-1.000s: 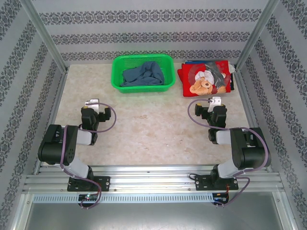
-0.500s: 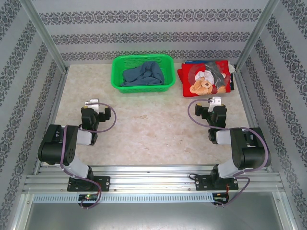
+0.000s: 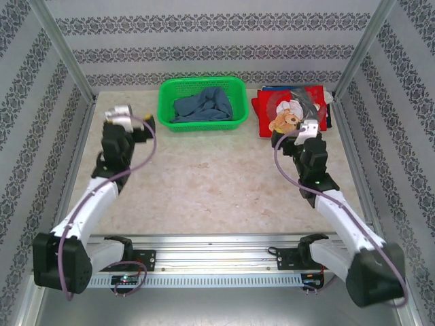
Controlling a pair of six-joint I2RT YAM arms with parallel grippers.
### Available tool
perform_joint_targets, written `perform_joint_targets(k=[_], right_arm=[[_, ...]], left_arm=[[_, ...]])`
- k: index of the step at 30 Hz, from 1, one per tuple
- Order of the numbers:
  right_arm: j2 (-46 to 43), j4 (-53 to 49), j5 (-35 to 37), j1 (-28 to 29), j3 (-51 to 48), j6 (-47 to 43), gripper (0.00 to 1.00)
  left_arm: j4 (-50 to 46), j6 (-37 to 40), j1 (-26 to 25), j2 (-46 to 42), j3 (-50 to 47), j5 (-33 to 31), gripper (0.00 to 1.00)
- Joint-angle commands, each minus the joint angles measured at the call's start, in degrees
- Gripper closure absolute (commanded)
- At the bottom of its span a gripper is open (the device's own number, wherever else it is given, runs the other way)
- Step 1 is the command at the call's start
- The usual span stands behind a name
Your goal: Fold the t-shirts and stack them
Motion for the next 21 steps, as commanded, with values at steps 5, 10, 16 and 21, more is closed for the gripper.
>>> perform_joint_targets(k=[5, 10, 16, 21], right_arm=[[4.5, -34.0, 0.7, 15.8, 19.9, 4.2, 0.02], [14.8, -37.4, -1.2, 19.7, 30.2, 6.5, 0.02], [29.7, -36.4, -1.9, 19.0, 41.4, 6.1, 0.02], [42.6, -35.1, -4.9, 16.3, 50.8, 7.4, 0.02]], left_arm=[[-35.6, -9.2, -1.1, 10.0, 19.4, 7.0, 0.0], [-35.9, -10.0, -0.6, 21.3, 24.9, 7.4, 0.0], [-27.9, -11.0, 0.6, 29.1, 26.1, 4.7, 0.0], [-21.2, -11.9, 1.3, 34.9, 26.8, 7.7, 0.0]])
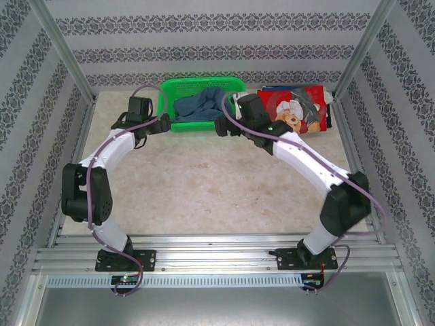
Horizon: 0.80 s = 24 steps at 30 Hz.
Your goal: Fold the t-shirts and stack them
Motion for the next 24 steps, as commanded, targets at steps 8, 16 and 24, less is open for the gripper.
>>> perform_joint_targets(k=[8, 16, 24], right_arm=[[19.7, -0.1, -5.5, -5.7, 17.9, 4.5, 0.03], [32.9, -2.2, -8.4, -7.5, 32.2, 7.1, 0.03], [44.4, -8.2, -11.8, -7.3, 45.1, 10.4, 0.07]], left_arm=[[13.6, -7.5, 2.0, 10.4, 3.6, 7.0, 0.06], [15.1, -9.8, 2.6, 16.8, 5.8, 7.8, 0.3], [18.6, -11.6, 2.6, 14.8, 1.3, 7.9, 0.37]])
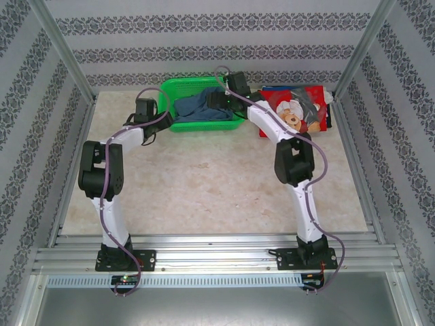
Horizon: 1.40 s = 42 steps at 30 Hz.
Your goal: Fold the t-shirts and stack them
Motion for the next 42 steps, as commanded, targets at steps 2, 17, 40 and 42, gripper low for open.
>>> perform_joint_targets(k=[2, 17, 40, 42], right_arm=[[3.3, -3.7, -1.2, 0.4, 1.5, 3.3, 0.09], [7.5, -6.2, -2.4, 0.9, 7.1, 4.6, 0.6], [-5.4, -8.1, -2.6, 3.3, -11.0, 1.0, 0.35], [-4.6, -8.5, -2.2, 3.5, -12.0, 1.5, 0.35]], left_arm=[[1.9, -1.5, 0.7, -1.5, -2.2, 0.4, 0.4], [6.9, -5.7, 0.7, -6.0, -8.9, 2.7, 0.63], [10.8, -10.4, 0.9, -13.5, -19.7, 3.0, 0.73], [10.7, -10.5, 0.9, -13.7, -19.9, 3.1, 0.74]])
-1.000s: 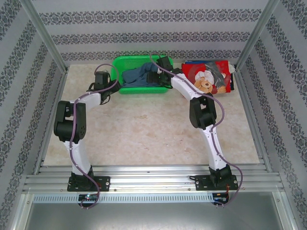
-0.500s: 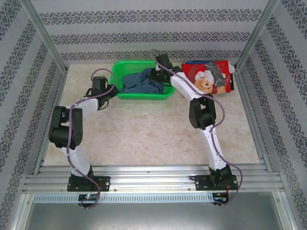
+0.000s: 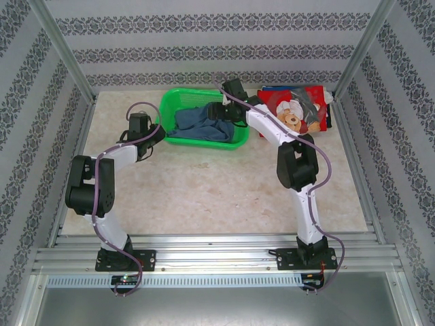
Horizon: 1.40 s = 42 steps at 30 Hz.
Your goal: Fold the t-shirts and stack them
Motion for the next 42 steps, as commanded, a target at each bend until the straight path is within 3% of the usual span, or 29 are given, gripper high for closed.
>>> perform_joint_targets(k=[1, 8, 10, 12, 14, 17, 25, 29, 36, 42], right_arm=[[2.3, -2.5, 0.3, 1.2, -2.5, -0.1, 0.35], [5.1, -3.9, -2.1, 3.4, -0.8, -0.1, 0.43], [5.5, -3.2, -3.6, 3.8, -0.9, 0.7, 0.6], [4.7, -0.9, -5.0, 3.7, -2.4, 2.2, 0.86], [2.4, 1.2, -5.6, 3.6, -4.1, 2.8, 1.0], [-4.8, 5.6, -4.3, 3.6, -8.5, 2.8, 1.0], [-28.2, 15.8, -1.1, 2.4, -20.7, 4.8, 1.0], [-37.0, 15.0, -1.1, 1.3, -22.4, 3.9, 1.0], [-50.0, 13.6, 1.7, -2.2, -32.4, 3.6, 1.0], [-58.0, 12.1, 3.9, -3.1, -41.3, 3.0, 1.0]], left_arm=[[2.0, 0.1, 0.6, -1.4, -1.4, 0.9, 0.74], [1.9, -0.7, 0.6, -2.1, -1.6, 0.7, 0.8], [1.8, -1.1, 0.6, -2.3, -1.6, 0.9, 0.83], [1.1, -1.2, 0.6, -2.7, -1.5, 0.7, 0.9], [-0.6, -1.1, 0.9, -3.1, -1.1, 0.3, 0.95], [-3.3, -2.3, 2.4, -4.6, -1.3, -0.7, 1.0], [-7.4, -6.2, 8.4, -9.5, -4.0, -3.6, 1.0], [-9.7, -6.9, 12.7, -11.8, -6.0, -5.1, 1.0], [-6.0, -19.5, 26.2, -18.3, -19.2, -3.3, 1.0], [-8.4, -29.5, 27.3, -28.2, -26.9, -9.9, 1.0]])
